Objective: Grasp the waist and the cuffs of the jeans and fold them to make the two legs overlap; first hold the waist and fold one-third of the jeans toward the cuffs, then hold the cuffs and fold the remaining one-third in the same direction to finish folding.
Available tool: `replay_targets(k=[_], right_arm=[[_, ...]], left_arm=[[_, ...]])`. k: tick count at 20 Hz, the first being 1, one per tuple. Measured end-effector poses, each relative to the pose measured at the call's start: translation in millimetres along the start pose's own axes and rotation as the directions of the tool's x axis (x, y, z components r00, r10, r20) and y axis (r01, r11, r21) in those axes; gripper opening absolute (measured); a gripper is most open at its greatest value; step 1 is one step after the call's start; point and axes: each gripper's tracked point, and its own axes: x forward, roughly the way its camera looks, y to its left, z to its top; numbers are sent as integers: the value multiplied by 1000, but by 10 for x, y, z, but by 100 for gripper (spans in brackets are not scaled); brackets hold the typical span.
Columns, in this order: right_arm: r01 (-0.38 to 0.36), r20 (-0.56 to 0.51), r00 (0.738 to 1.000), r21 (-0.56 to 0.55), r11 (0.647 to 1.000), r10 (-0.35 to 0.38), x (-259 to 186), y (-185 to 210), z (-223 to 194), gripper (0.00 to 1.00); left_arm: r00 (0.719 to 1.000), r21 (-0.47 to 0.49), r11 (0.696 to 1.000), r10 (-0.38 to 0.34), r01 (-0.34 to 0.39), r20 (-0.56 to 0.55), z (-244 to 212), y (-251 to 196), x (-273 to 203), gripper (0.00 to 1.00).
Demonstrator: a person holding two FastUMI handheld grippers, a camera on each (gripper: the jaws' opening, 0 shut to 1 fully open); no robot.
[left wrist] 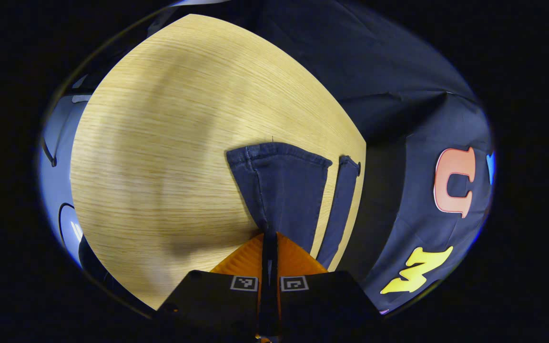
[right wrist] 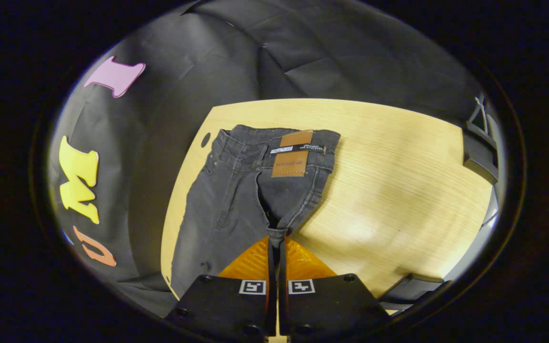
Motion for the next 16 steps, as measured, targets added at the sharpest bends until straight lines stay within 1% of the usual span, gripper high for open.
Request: replay_targets(k=[1,2,3,4,5,7,10,12,13,15,16], right_arm=[[-10,2,1000,2,1000,10,-30,24,10,3],[-29,10,1000,6,1000,29,-62,80,41,0],[-50,17,999,5,999,50,-92,169,67,2],[-71,30,997,-1,997,71,-134,286,122,0],[-96,35,995,-8,995,96,-169,444,173,2],[-155,46,987,-25,988,156,-237,731,278,2],[-232,60,970,-76,970,237,-259,1134,418,2],[-263,62,961,-105,959,270,-270,1280,485,2],[-275,62,957,-109,955,282,-238,1394,516,6],[-289,59,953,-111,951,297,-100,1566,569,0],[-295,57,952,-112,949,302,-20,1626,598,2]], left_arm=[[1000,17,1000,-8,8,-3,-20,-64,-9,4],[1000,30,999,-20,20,-6,-18,-136,-37,4],[999,33,999,-37,37,-8,-13,-233,-65,4],[998,27,998,-60,60,-8,5,-352,-90,4],[996,19,996,-84,84,-10,6,-483,-112,4],[993,18,993,-120,120,-15,7,-724,-115,4],[985,43,984,-172,172,-17,11,-1091,-91,4],[980,67,978,-197,198,-17,6,-1318,-15,4],[979,80,975,-205,205,-17,6,-1404,27,4],[976,113,969,-217,218,-17,2,-1606,155,3],[975,131,967,-220,220,-15,-1,-1690,217,3]])
